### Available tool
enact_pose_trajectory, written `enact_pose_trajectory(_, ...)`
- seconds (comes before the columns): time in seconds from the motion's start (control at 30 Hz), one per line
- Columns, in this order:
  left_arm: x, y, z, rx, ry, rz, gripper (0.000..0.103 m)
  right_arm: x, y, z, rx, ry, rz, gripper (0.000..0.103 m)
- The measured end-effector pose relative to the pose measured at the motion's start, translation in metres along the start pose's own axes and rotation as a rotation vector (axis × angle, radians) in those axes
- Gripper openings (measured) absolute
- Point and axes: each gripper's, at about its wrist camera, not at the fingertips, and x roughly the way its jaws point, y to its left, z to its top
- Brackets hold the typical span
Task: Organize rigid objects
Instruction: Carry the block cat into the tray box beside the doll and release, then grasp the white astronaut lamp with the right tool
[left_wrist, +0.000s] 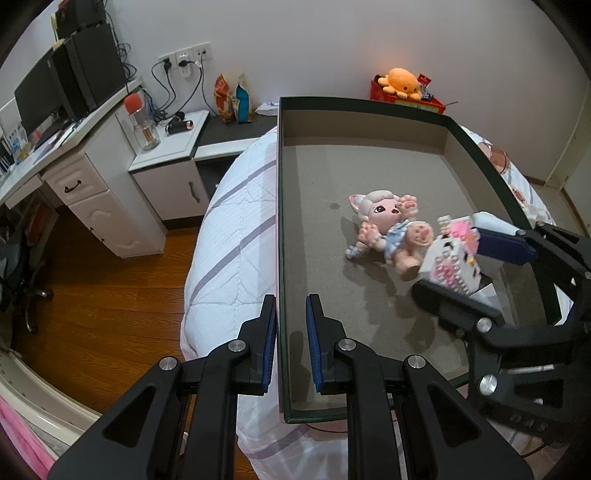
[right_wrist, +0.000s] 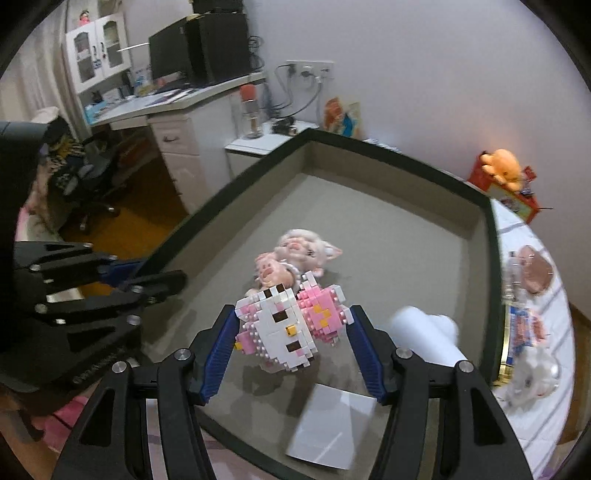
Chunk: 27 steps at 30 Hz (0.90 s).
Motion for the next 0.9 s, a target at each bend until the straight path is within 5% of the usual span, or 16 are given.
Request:
enact_pose_trajectory(0.13,0.000,-0.001,-0.001,0.001,0.001,0.003,0.015,0.004,0.002,-0.003,0.005,0.021,0.046,0.062)
enact_pose_trajectory(0.47,0.000,-0.001,0.000,0.000,0.001,0.002,0.015,0.002,-0.030,-0.018,0.094,0.036,-0.032,0.074)
enact_pose_trajectory(0.67,0.000,-0.001,-0.001,-0.002,0.002,0.002,0.015,-0.032,-0.044,-0.021,0.143,-0.090,-0.060,0.074)
enact_pose_trajectory(0.9,-0.001,-0.001,-0.001,-0.002,0.002,0.005,0.015,-0.065,-0.093,-0.040,0.286,-0.180,-0.212,0.076)
